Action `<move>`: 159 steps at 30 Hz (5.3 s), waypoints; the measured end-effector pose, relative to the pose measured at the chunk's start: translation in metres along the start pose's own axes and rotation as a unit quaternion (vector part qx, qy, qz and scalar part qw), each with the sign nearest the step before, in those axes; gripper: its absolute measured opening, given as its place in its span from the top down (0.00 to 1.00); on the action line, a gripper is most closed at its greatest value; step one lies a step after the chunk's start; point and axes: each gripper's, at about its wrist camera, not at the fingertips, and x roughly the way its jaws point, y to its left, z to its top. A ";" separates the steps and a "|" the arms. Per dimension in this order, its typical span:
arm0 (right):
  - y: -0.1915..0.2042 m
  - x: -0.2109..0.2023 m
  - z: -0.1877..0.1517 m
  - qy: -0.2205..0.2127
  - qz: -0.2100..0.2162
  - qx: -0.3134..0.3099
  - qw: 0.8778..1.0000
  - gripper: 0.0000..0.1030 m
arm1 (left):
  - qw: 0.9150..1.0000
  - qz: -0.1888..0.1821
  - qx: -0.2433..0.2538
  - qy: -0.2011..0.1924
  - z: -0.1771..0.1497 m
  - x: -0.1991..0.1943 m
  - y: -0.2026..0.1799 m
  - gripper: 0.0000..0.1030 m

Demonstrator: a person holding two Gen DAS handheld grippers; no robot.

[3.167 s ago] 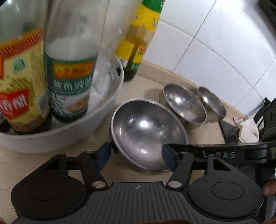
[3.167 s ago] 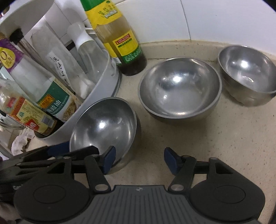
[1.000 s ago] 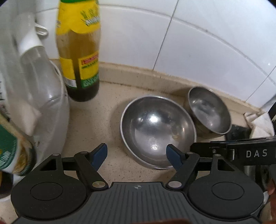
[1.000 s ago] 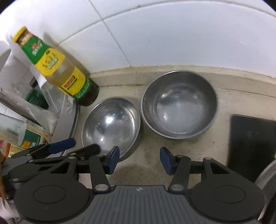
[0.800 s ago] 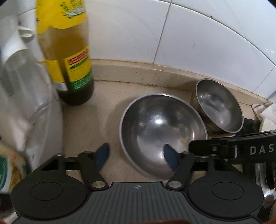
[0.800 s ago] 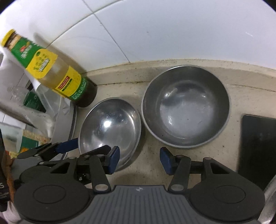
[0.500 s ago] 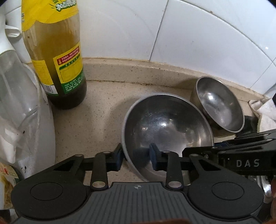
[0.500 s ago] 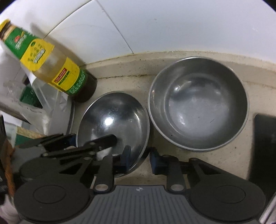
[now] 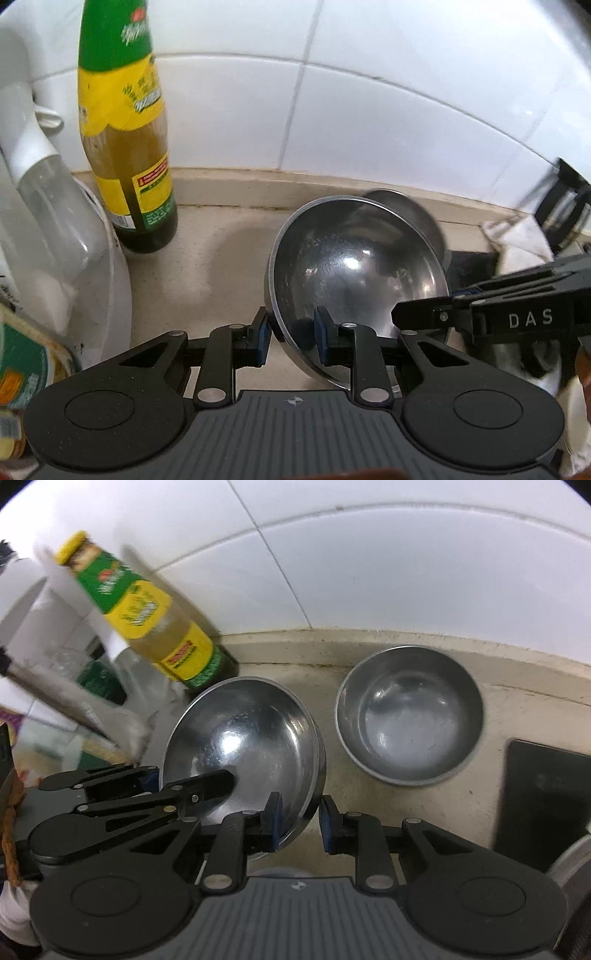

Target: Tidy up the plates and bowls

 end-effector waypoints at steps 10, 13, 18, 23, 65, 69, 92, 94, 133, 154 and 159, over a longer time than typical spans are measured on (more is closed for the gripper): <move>0.002 -0.047 -0.051 0.009 -0.008 -0.007 1.000 0.79 | 0.999 -0.028 0.038 0.009 -0.040 -0.030 -0.041 0.67; -0.003 -0.044 -0.067 0.021 -0.012 -0.003 1.000 0.79 | 0.999 -0.028 0.042 0.020 -0.049 -0.024 -0.043 0.67; -0.008 -0.033 -0.085 0.038 -0.016 -0.003 0.999 0.79 | 0.998 -0.029 0.044 0.032 -0.062 -0.023 -0.044 0.67; -0.009 -0.033 -0.091 0.041 -0.023 -0.007 0.999 0.79 | 0.998 -0.036 0.041 0.040 -0.067 -0.019 -0.042 0.67; -0.039 -0.043 -0.079 0.013 -0.038 0.037 0.999 0.72 | 1.000 -0.021 0.004 0.001 -0.046 -0.022 -0.007 0.47; -0.045 -0.042 -0.077 0.011 -0.040 0.044 0.998 0.69 | 1.000 -0.025 0.010 0.004 -0.044 -0.017 -0.008 0.44; -0.079 -0.038 -0.013 -0.048 -0.058 0.090 0.993 0.57 | 0.999 -0.044 0.020 -0.019 0.016 0.002 -0.039 0.31; -0.083 -0.034 -0.004 -0.048 -0.066 0.092 0.992 0.57 | 0.999 -0.043 0.026 -0.019 0.025 0.013 -0.045 0.31; -0.094 0.008 0.026 -0.016 -0.055 0.062 0.996 0.82 | 0.998 -0.024 0.051 0.026 0.046 0.086 -0.052 0.70; -0.025 -0.064 -0.011 -0.044 -0.032 0.002 0.999 0.82 | 0.997 -0.016 0.065 -0.036 0.003 -0.022 -0.054 0.68; -0.008 -0.069 -0.031 -0.034 -0.024 -0.007 0.999 0.82 | 0.997 -0.015 0.067 -0.034 -0.015 -0.039 -0.054 0.67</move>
